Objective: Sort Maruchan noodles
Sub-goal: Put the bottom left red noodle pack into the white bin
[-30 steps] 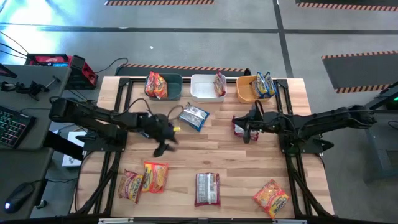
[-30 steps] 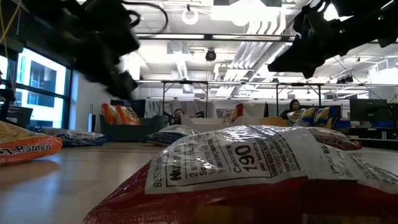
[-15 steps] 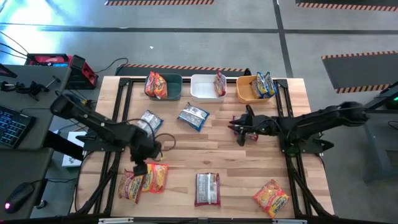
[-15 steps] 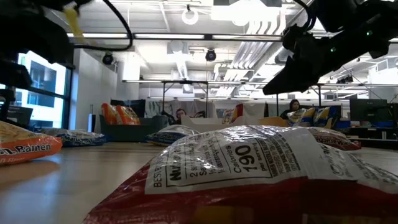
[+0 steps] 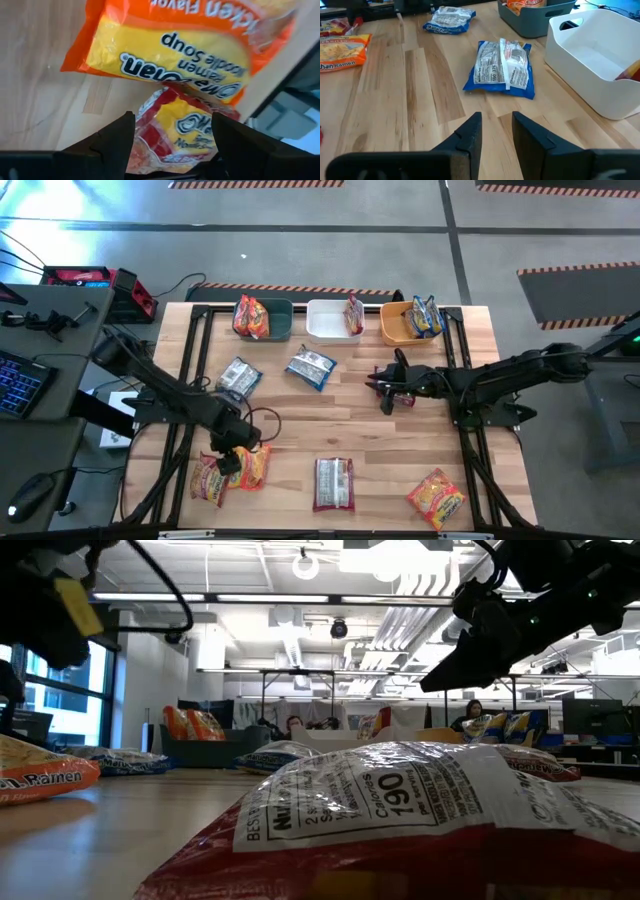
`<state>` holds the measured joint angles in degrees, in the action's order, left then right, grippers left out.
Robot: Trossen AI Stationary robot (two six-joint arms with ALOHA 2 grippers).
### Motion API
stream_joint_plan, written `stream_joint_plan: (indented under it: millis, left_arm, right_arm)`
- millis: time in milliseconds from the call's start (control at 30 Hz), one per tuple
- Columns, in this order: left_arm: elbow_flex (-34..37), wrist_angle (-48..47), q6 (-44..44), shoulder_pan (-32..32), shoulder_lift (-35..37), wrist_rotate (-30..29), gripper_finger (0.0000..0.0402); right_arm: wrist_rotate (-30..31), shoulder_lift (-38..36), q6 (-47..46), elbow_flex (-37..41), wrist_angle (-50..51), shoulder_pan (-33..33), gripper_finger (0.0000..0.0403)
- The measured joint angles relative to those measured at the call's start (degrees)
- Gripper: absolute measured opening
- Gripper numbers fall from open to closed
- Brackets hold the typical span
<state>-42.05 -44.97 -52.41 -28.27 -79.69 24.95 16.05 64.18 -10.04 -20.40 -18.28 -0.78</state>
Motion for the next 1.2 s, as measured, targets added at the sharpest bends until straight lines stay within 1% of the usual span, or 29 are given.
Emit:
stream_joint_plan:
  millis: [300, 367, 433, 533, 733, 767, 867, 967, 1100, 1200]
  left_arm:
    - [0.01, 1.53, 0.16, -2.49, -7.87, -0.16, 0.025]
    - [0.01, 1.53, 0.2, -2.56, -9.05, -0.44, 0.0244]
    - [0.01, 1.81, 0.54, -2.58, -9.85, -0.45, 0.0227]
    - [0.01, 1.88, 1.77, -2.67, -9.71, -0.43, 0.0177]
    - [0.01, 1.38, 6.12, -3.49, -8.45, -0.46, 0.0027]
    - [0.01, 1.27, 6.41, -3.55, -8.23, -0.46, 0.0014]
    - [0.03, 0.85, 6.54, -3.73, -6.91, -0.72, 0.001]
    - [0.02, -0.09, 6.15, -3.72, -4.48, -2.55, 0.0002]
    - [-0.11, -2.36, 4.45, -2.9, 1.42, -5.33, 0.0001]
    - [-0.12, -3.79, 1.58, -1.4, 7.14, -9.57, 0.0001]
  right_arm:
    - [0.02, 0.0, 0.02, 0.0, -0.09, 0.0, 0.009]
    - [0.02, 0.0, 0.02, 0.0, -0.26, 0.0, 0.009]
    - [0.02, 0.0, 0.02, 0.0, -0.29, 0.0, 0.009]
    - [0.02, 0.0, 0.04, 0.0, -0.42, 0.0, 0.009]
    - [0.04, -0.02, 0.04, 0.0, -0.44, 0.0, 0.009]
    - [0.04, -0.02, 0.04, 0.0, -0.44, 0.0, 0.009]
    - [0.04, -0.02, 0.04, 0.0, -0.44, 0.0, 0.009]
    - [0.04, -0.02, 0.04, 0.0, -0.64, 0.0, 0.009]
    - [0.04, -0.02, 0.04, 0.0, -1.35, 0.0, 0.009]
    - [0.04, -0.04, -0.54, 0.0, -2.21, 0.0, 0.009]
